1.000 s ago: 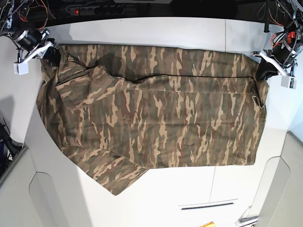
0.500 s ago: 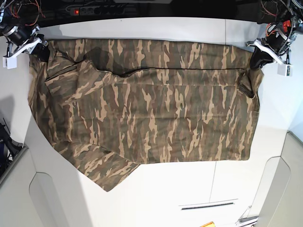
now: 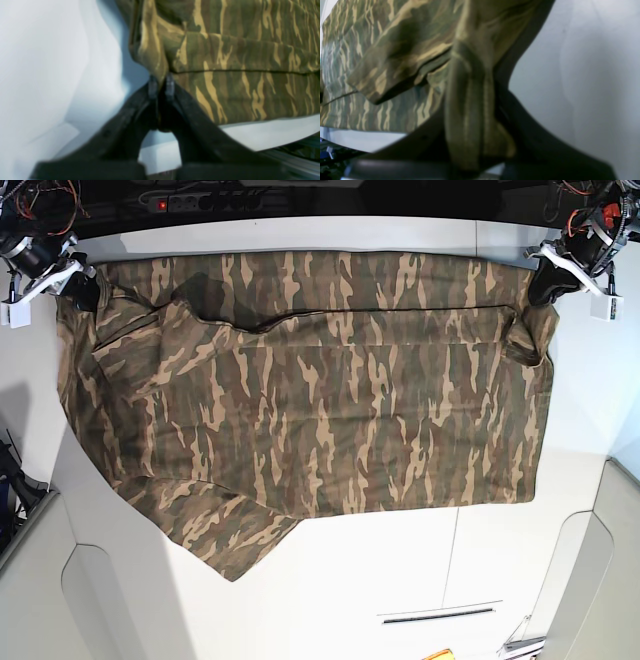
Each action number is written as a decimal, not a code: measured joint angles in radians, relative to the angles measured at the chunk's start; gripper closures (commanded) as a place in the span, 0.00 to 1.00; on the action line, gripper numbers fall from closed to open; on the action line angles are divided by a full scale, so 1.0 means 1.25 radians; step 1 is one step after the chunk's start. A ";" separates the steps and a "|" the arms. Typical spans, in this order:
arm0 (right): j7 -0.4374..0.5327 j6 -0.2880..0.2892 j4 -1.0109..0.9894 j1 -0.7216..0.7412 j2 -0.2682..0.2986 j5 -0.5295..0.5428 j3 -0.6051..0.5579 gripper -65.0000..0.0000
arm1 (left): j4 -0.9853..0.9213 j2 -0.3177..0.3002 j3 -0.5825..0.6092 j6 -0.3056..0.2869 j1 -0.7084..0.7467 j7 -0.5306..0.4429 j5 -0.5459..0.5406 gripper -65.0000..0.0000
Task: Fold the T-shirt properly
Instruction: 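Drag the folded edge with both grippers and release it, then move both grippers to the shirt's hem corners and grasp them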
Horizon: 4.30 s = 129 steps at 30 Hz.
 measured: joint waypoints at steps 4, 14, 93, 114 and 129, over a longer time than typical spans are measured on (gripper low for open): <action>-0.001 0.000 0.000 0.000 0.007 0.000 0.000 1.00 | 0.000 0.000 0.000 0.000 0.003 0.002 0.000 1.00; -0.016 0.000 0.000 0.000 0.010 0.000 0.003 0.55 | 0.000 0.000 0.000 0.000 0.003 0.016 0.001 0.70; 0.579 -0.021 -0.704 0.612 0.074 -0.420 -0.254 0.55 | -0.780 -0.132 0.278 0.103 -0.731 -0.323 0.340 0.49; 0.570 0.005 -0.705 0.612 0.055 -0.441 -0.255 1.00 | -0.780 -0.119 0.278 0.091 -0.733 -0.316 0.339 1.00; 0.218 0.009 -0.510 0.601 0.067 -0.284 -0.257 1.00 | -0.618 -0.151 0.280 0.016 -0.724 -0.097 0.197 1.00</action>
